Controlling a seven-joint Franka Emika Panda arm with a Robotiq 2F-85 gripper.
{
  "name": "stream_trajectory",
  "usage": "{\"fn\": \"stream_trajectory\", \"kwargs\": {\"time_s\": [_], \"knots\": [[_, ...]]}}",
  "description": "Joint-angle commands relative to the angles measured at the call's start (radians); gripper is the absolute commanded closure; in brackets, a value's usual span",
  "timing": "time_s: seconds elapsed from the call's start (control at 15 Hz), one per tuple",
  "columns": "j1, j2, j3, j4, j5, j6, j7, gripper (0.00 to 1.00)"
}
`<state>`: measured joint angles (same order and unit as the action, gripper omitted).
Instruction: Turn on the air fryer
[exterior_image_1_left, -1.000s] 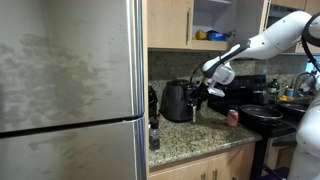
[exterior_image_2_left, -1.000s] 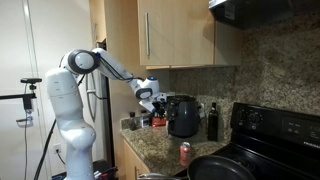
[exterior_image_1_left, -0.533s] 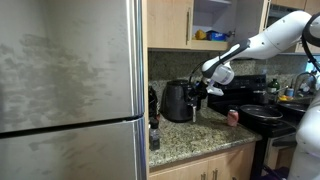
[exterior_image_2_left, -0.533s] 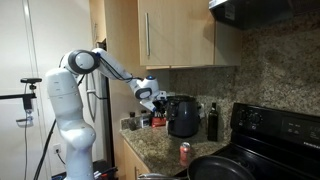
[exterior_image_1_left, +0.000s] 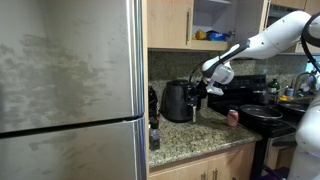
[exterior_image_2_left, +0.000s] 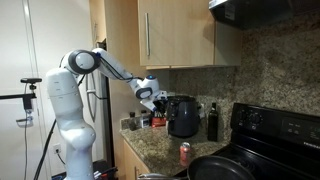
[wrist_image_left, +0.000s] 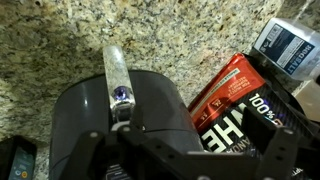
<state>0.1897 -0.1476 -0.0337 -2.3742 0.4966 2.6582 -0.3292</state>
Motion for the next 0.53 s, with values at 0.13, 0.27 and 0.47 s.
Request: {"fn": "stream_trajectory", "kwargs": {"time_s": [0.13, 0.27, 0.47], "knots": [[-0.035, 0.037, 0.007, 0.054, -0.028, -0.012, 0.0, 0.0], [-0.032, 0.039, 0.005, 0.062, -0.019, -0.012, -0.036, 0.0], [-0.031, 0.01, 0.014, 0.035, -0.016, -0.002, -0.009, 0.0]]}}
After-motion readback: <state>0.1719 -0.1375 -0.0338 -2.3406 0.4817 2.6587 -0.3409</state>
